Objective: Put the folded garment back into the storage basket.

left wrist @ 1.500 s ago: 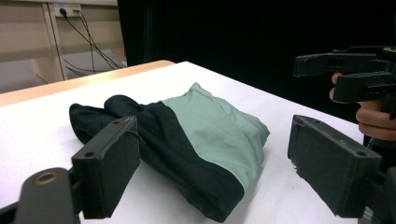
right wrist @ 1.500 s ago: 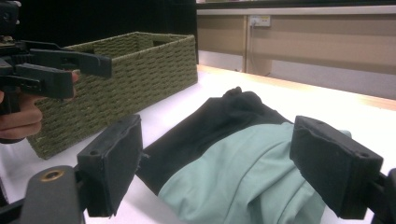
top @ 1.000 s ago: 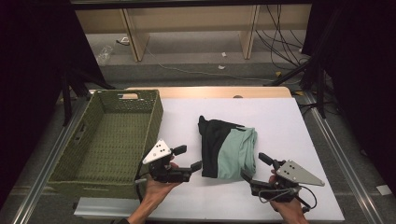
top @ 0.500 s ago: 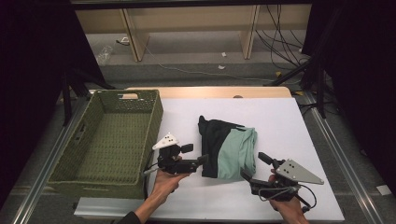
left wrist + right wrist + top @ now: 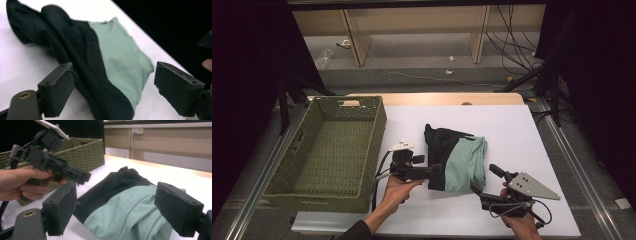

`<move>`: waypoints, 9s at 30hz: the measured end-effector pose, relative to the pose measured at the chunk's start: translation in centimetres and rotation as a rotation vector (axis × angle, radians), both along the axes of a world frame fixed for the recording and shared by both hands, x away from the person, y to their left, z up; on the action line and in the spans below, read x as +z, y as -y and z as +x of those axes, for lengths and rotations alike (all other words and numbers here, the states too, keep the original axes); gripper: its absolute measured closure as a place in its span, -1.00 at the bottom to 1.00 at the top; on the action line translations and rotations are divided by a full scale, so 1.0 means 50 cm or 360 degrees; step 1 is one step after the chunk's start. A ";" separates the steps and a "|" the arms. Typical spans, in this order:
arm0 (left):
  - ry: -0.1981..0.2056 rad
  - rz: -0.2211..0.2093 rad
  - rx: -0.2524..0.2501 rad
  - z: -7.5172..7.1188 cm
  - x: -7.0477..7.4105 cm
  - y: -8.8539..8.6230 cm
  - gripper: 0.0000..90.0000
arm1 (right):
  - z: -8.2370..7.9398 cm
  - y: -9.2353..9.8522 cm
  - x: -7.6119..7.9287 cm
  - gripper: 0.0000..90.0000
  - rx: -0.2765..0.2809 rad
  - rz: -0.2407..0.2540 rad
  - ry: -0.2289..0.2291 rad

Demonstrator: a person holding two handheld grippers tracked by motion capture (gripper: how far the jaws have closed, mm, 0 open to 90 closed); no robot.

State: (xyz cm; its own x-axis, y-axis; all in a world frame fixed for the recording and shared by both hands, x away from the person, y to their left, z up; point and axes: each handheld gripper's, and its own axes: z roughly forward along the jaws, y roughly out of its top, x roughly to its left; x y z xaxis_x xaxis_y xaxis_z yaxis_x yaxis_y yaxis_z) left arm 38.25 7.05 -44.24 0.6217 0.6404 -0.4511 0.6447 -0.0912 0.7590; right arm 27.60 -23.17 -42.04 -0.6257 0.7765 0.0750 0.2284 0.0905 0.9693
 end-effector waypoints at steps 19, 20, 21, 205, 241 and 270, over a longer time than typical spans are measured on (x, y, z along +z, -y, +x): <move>-0.0352 0.0060 -0.0007 0.052 -0.028 0.023 -0.64 | 0.003 -0.004 0.000 -0.57 0.0018 -0.0011 -0.0007; -0.0375 0.0049 -0.0004 0.057 -0.029 0.026 -0.64 | 0.004 -0.004 0.000 -0.57 0.0017 -0.0005 -0.0007; -0.0375 0.0049 -0.0004 0.057 -0.029 0.026 -0.64 | 0.004 -0.003 0.000 -0.57 0.0014 -0.0007 -0.0011; 0.0137 -0.0133 -0.0074 0.073 0.266 -0.199 0.53 | 0.004 -0.004 0.004 -0.54 0.0055 -0.0001 -0.0012; 0.0234 -0.0150 0.0118 0.037 0.313 -0.344 0.53 | 0.005 -0.007 0.002 -0.54 0.0059 -0.0010 -0.0022; 0.0249 -0.0118 0.0391 -0.025 0.309 -0.505 0.53 | 0.007 -0.007 0.002 -0.54 0.0054 -0.0017 -0.0018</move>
